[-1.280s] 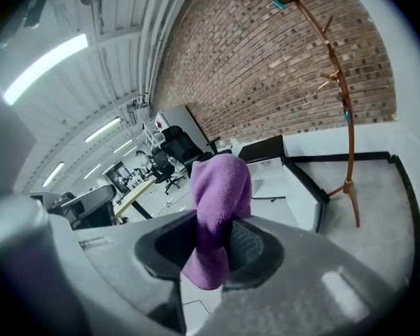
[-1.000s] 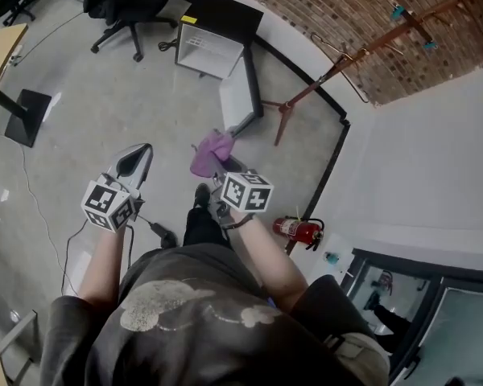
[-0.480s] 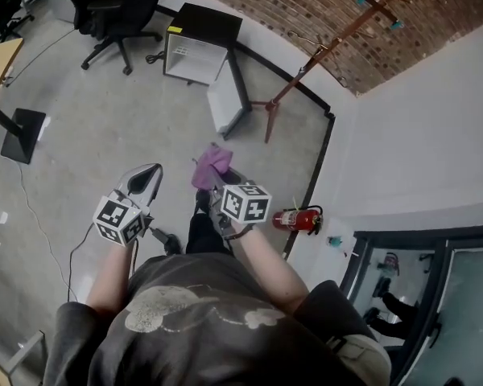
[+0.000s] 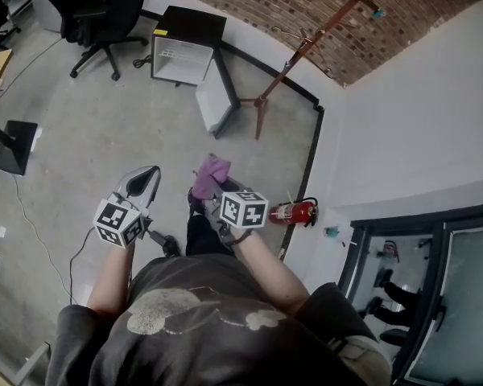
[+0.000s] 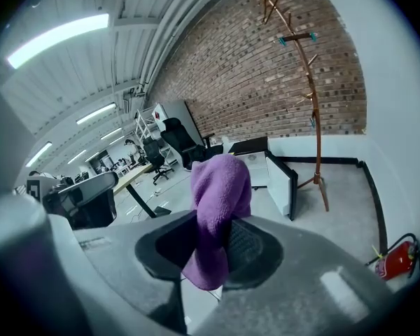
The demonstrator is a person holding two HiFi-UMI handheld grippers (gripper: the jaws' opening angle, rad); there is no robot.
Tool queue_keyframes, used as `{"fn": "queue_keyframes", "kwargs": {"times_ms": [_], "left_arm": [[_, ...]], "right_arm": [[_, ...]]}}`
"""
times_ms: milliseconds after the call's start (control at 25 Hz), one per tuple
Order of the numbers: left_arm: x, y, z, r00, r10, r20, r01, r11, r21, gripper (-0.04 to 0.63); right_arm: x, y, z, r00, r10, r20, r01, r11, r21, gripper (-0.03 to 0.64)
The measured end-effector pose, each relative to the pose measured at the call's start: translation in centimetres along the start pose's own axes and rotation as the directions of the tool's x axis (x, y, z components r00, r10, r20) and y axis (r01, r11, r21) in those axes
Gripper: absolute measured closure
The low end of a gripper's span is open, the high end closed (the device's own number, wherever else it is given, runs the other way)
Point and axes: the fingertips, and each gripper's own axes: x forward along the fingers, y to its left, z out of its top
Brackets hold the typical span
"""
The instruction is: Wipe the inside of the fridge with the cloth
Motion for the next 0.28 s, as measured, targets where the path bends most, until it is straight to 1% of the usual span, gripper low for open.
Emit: {"fn": "queue_keyframes", "kwargs": {"times_ms": [280], "left_arm": [[-0.33,0.08,-0.33,1.0,-0.001,-0.01,0.001,1.0,0.003,0.577]], "right_arm": [[0.38,-0.27,0.22,1.0,-0.014,-0.005,0.014,1.0,-0.019,0.535]]}}
